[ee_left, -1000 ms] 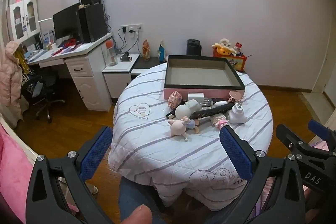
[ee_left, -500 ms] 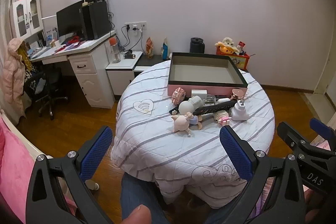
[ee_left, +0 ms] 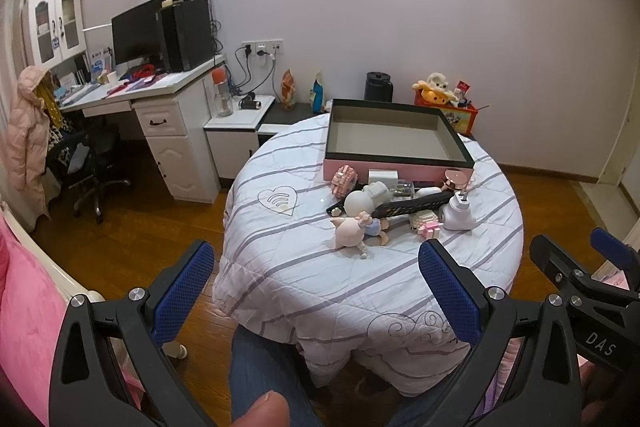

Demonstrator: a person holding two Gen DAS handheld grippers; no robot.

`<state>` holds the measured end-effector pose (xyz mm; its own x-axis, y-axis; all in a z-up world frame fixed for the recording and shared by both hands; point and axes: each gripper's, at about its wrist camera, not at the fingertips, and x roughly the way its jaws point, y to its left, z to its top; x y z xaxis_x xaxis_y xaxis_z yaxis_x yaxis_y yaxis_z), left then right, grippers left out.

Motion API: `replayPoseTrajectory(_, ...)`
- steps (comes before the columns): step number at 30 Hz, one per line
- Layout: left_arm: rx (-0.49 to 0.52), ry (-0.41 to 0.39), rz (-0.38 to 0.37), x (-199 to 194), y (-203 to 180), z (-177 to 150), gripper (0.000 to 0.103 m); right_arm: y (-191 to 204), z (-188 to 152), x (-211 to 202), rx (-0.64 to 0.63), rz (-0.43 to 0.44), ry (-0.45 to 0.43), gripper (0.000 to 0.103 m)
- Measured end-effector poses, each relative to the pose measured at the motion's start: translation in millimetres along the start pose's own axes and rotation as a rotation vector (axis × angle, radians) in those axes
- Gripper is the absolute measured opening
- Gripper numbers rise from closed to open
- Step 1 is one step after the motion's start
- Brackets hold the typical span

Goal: Organize rigid objects

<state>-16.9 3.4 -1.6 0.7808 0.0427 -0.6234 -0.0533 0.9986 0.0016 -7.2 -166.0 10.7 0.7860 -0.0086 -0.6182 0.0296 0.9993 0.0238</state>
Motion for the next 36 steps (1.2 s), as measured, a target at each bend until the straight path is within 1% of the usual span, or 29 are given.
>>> replayPoseTrajectory(36,-0.005,0.005,-0.003,1.0,1.0,-3.3,0.103,3.4,2.4,2.6,-0.012,0.002,0.006,0.103)
